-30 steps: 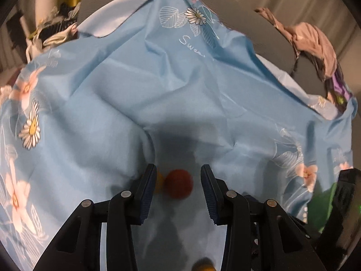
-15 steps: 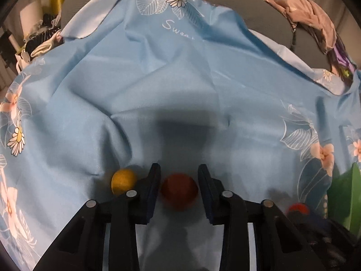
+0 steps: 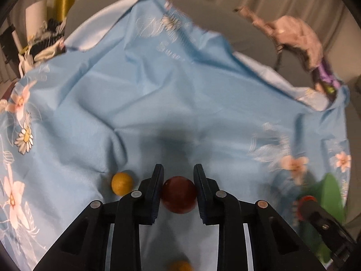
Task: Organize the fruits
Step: 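Carry both red cherry tomatoes over the green bowl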
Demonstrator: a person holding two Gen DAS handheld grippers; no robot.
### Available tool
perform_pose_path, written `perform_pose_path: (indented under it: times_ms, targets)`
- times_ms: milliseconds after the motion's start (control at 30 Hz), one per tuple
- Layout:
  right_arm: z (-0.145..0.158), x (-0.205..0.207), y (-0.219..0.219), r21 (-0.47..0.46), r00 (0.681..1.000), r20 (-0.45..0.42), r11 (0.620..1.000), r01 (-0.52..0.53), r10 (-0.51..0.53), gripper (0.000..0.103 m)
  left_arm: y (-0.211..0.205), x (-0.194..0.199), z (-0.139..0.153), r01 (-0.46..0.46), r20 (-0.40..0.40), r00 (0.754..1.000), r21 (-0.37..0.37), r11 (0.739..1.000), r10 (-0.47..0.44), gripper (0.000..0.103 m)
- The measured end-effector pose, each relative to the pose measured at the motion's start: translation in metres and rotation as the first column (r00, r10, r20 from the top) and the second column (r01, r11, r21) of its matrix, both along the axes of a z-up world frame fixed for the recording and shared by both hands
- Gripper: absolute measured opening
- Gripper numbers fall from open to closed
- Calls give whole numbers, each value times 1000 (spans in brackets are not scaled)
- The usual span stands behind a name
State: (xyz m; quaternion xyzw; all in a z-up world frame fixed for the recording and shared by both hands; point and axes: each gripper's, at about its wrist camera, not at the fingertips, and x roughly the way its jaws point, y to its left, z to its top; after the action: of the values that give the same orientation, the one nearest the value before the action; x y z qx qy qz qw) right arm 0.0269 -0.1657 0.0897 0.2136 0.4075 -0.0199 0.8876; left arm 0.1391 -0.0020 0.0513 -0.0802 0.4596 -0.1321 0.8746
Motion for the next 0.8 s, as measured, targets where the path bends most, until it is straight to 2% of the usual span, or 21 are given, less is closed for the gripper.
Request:
perform_pose_path:
  times_ms: [233, 400, 533, 633, 800]
  targets:
    - [23, -45, -18, -33, 995, 70, 997, 68, -65, 28, -10, -50, 55, 54, 132, 990, -67, 996, -44, 27]
    - [27, -82, -42, -60, 983, 94, 985, 164, -158, 28, -39, -80, 80, 156, 216, 967, -71, 985, -138, 27]
    - [31, -96, -69, -58, 967, 114, 970, 234, -227, 28, -64, -92, 88, 141, 252, 960, -72, 987, -119, 27]
    - [29, -107, -87, -39, 963, 108, 966, 254, -249, 28, -88, -102, 87, 218, 250, 950, -100, 971, -187, 27]
    - [27, -124, -116, -10, 942, 98, 946, 325, -322, 28, -135, -112, 79, 305, 236, 931, -91, 948, -277, 27]
